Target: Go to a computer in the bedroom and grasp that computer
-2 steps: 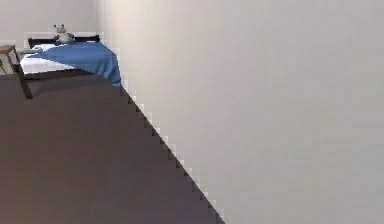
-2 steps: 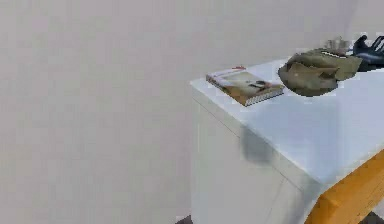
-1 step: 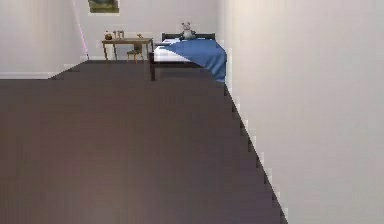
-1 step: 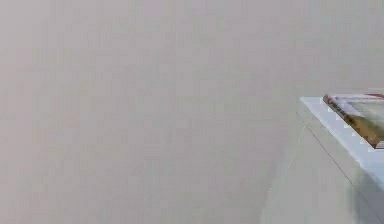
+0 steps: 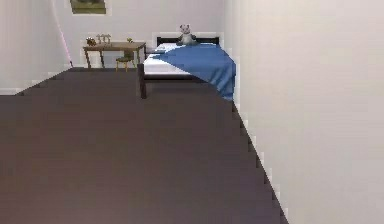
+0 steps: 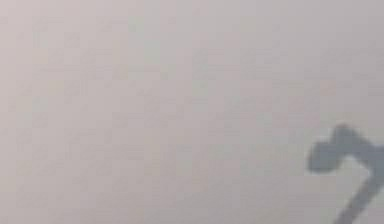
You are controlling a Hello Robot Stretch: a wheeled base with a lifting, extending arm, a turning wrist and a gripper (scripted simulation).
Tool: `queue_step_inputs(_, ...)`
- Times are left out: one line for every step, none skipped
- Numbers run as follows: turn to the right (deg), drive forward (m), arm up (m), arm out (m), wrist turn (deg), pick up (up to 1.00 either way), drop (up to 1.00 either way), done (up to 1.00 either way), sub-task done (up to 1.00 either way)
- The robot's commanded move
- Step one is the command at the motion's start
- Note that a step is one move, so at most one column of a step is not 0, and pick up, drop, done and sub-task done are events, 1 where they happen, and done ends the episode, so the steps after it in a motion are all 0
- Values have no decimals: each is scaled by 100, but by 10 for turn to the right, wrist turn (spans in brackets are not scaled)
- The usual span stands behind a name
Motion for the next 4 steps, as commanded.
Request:
queue_step_inputs(0,100,0,0,0,0,0,0,0)
queue_step_inputs(0,100,0,0,0,0,0,0,0)
queue_step_inputs(-30,0,0,0,0,0,0,0,0)
queue_step_inputs(0,70,0,0,0,0,0,0,0)
